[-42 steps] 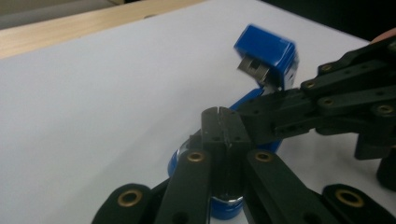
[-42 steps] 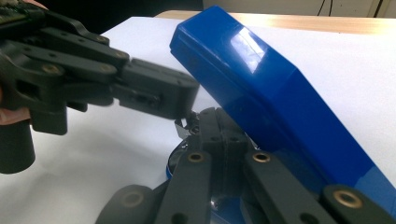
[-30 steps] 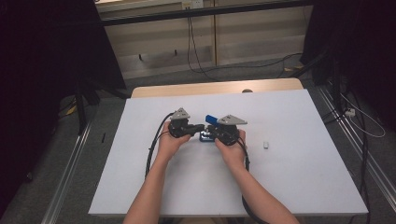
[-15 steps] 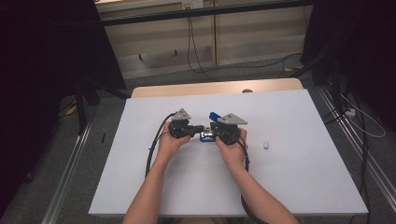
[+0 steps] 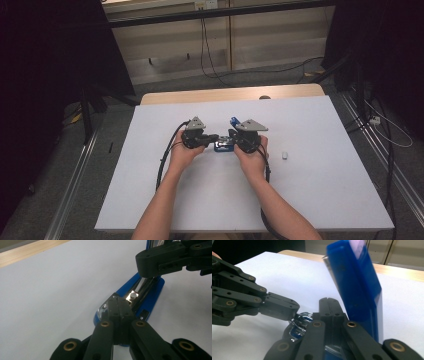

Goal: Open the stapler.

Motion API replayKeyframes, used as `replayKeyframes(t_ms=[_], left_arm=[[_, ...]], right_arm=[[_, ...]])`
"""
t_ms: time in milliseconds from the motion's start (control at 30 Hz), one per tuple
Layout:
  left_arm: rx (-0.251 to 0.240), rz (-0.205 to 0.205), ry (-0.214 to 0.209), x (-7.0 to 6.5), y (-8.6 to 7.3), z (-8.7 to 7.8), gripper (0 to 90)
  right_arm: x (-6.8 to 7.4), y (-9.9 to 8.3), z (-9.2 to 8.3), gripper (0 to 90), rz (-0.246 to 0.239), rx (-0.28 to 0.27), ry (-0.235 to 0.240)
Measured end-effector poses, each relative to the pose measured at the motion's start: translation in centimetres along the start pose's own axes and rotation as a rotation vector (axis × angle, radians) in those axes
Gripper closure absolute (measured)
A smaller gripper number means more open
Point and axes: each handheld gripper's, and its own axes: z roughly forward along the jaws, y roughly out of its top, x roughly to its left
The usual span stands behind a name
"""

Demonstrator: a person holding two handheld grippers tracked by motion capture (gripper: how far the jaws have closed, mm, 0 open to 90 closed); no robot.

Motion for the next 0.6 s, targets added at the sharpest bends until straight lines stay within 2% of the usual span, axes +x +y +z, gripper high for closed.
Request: replayKeyframes(t_ms=[133,300,400,600], left_arm=[[0.002,-0.006,0.002,-0.06,0.01,0.00,90.0],[0.003,-0.003,0.003,-0.09,0.01,-0.01,90.0],[0.007,-0.003,0.003,-0.02,0.02,-0.06,90.0],[0.004,-0.006,0.001,0.01,0.00,-0.06,90.0]], right_arm=[[-0.53,0.15,-0.36,90.0,-0.017,0.002,-0.010],[-0.81,0.10,-0.78,90.0,-0.012,0.000,-0.027],[-0.75,0.08,-0.79,90.0,-0.039,0.003,-0.032],[-0.74,0.13,-0.85,90.0,-0.062,0.012,-0.045]])
